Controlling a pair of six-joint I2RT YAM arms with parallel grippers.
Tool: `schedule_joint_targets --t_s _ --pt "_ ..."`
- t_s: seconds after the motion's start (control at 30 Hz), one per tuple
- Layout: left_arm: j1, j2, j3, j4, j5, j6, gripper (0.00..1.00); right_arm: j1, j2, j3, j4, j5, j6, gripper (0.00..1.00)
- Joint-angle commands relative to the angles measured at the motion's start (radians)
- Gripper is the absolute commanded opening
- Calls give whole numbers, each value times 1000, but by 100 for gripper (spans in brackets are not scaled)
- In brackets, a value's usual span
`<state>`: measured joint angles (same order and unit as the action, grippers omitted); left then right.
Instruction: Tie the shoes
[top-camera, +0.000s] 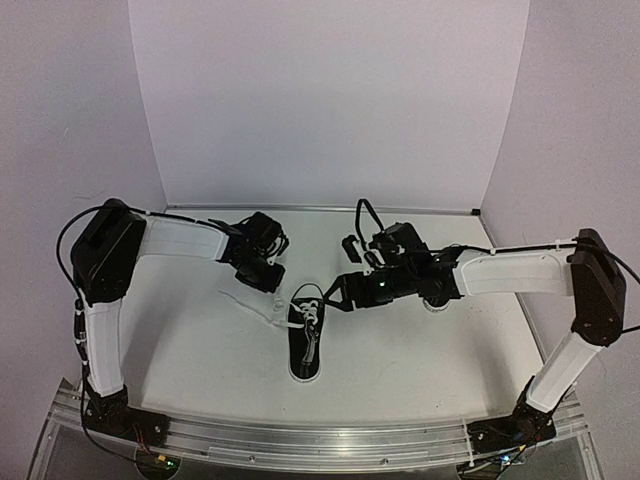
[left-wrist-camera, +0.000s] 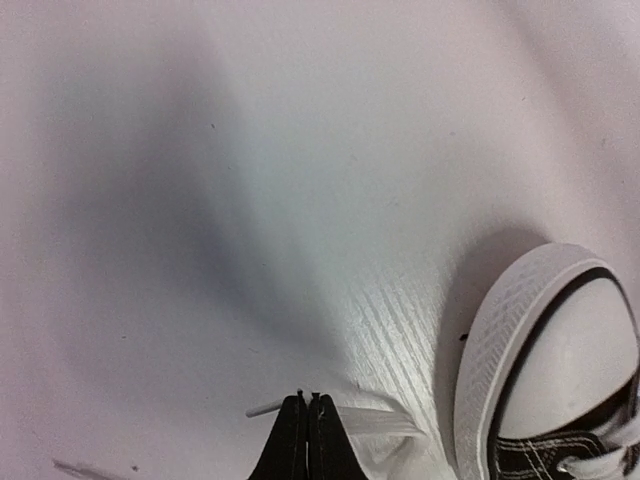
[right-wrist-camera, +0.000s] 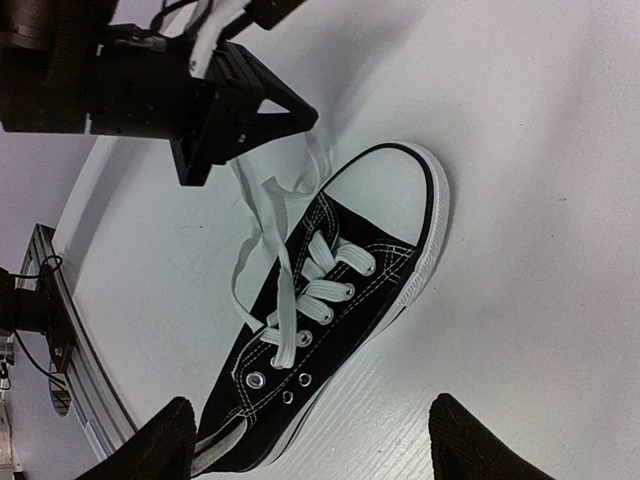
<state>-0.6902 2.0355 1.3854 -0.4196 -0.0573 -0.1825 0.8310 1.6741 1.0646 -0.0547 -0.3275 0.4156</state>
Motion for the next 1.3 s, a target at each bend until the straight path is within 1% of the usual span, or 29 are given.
schedule_joint_targets --t_s 0.0,0.1,0.23,0.37,0.57,0.77,1.1,1.13,1.23,1.27 --pt "6 -174 -17 23 8 10 0 3 -14 38 3 5 -14 76" --pt "2 -243 -37 48 64 14 0 2 -8 50 4 -1 -12 76" --pt "-18 -332 -67 101 184 24 0 3 1 73 18 -22 -15 76" --pt "-29 -421 -82 142 273 10 0 3 4 98 84 -53 -15 75" --pt "-32 -497 -75 154 389 -20 0 3 31 155 167 -97 -30 71" --pt "-36 -538 -78 163 444 -34 0 5 69 222 213 -128 -52 61" --pt "-37 -546 -79 174 493 -46 0 5 117 291 223 -128 -79 53" --pt "-37 -544 -78 175 500 -45 0 5 121 297 223 -131 -81 51" --pt "-37 -545 -78 176 502 -45 0 5 128 310 223 -142 -80 36" --pt "-37 -546 -78 176 502 -43 0 5 128 311 223 -141 -80 27"
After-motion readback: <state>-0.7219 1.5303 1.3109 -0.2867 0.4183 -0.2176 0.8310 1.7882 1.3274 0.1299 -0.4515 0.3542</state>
